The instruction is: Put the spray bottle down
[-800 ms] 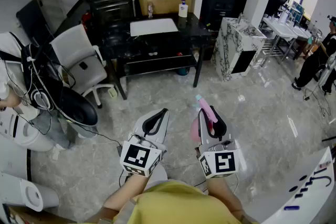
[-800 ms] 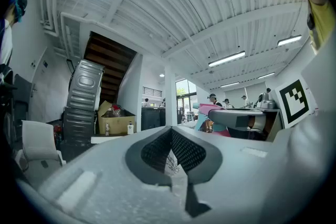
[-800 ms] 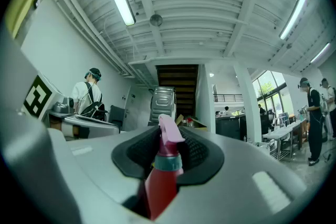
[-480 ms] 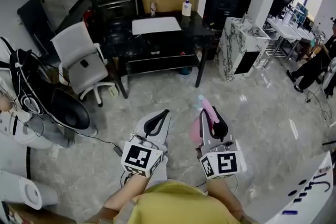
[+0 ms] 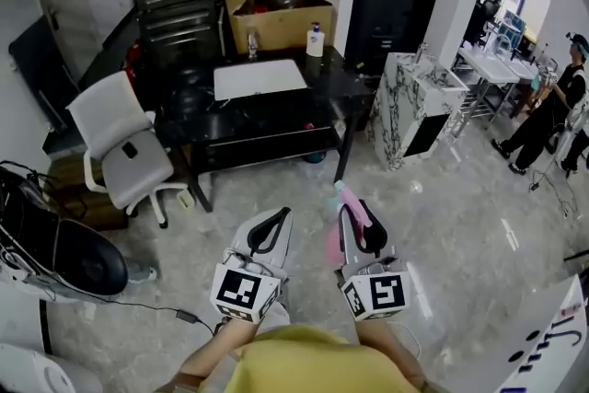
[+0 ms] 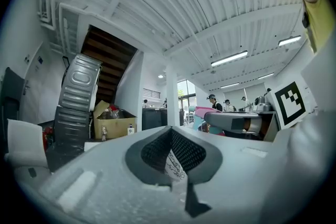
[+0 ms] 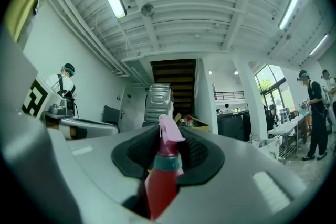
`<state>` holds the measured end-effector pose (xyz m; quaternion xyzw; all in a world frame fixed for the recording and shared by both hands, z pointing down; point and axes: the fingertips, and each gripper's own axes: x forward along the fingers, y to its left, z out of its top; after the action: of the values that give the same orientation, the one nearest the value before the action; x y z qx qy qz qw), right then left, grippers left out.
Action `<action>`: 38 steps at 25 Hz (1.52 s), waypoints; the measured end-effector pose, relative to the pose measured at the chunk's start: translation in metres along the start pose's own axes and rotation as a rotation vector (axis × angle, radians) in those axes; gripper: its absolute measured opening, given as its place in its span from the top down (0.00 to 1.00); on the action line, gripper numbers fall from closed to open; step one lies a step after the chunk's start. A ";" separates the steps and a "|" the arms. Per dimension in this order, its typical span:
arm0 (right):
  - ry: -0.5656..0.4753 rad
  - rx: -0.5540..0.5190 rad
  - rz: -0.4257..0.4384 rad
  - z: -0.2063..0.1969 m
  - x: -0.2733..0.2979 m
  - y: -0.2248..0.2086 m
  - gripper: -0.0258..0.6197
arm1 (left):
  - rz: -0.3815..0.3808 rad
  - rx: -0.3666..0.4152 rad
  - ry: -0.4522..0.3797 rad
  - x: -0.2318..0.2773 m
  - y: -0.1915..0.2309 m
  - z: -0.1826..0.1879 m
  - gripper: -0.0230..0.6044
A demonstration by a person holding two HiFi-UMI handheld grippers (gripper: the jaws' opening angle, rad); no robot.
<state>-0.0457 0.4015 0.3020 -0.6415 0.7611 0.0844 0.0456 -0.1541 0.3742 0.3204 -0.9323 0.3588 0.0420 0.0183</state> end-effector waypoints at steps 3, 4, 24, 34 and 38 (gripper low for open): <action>0.007 0.000 -0.019 -0.008 0.046 -0.013 0.80 | -0.017 0.000 0.003 0.035 0.034 -0.001 0.96; 0.007 -0.001 -0.027 -0.009 0.061 -0.017 0.80 | -0.022 0.001 0.002 0.046 0.044 0.000 0.96; 0.050 -0.016 -0.061 -0.046 0.222 -0.043 0.80 | -0.108 -0.062 0.027 0.168 0.160 -0.032 0.96; 0.006 -0.029 -0.025 -0.068 0.290 -0.078 0.80 | -0.083 -0.050 0.004 0.233 0.199 -0.050 0.96; -0.006 -0.034 -0.012 -0.083 0.332 -0.110 0.80 | -0.071 -0.039 -0.001 0.286 0.219 -0.059 0.96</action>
<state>0.0085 0.0465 0.3165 -0.6466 0.7555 0.0990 0.0373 -0.0857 0.0170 0.3524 -0.9446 0.3245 0.0488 0.0016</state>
